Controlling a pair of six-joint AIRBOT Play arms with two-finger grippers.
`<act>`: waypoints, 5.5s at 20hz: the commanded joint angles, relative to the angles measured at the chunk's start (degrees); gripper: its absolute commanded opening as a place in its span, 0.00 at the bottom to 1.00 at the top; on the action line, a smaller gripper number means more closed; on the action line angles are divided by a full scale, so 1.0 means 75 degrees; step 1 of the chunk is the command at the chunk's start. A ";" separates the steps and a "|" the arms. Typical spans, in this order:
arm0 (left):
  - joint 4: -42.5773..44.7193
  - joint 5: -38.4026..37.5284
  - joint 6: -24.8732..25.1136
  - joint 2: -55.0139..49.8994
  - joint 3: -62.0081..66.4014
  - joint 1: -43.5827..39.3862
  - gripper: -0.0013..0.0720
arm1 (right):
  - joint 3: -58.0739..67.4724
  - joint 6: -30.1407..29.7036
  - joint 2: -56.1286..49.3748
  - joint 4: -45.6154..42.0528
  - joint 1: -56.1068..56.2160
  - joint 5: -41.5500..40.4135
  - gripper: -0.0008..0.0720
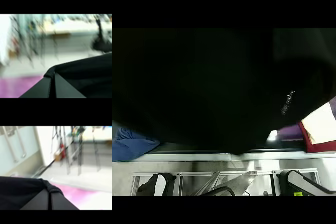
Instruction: Fold the shirts.
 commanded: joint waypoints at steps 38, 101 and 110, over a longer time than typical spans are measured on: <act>0.5435 -0.2081 -0.0976 -0.8416 0.0323 -0.4418 0.04 | -0.2920 0.0076 -0.5295 -0.4549 0.1967 0.0391 0.04; 0.2818 -0.2127 -0.0315 -0.6263 -0.5062 -0.2646 0.04 | -1.1153 0.1020 -0.1107 -0.4304 0.0265 0.0420 0.53; 0.2783 -0.1988 -0.0315 -0.6263 -0.5062 -0.2655 0.04 | -1.1908 -0.0641 -0.1174 -0.3165 0.0271 -0.0294 0.51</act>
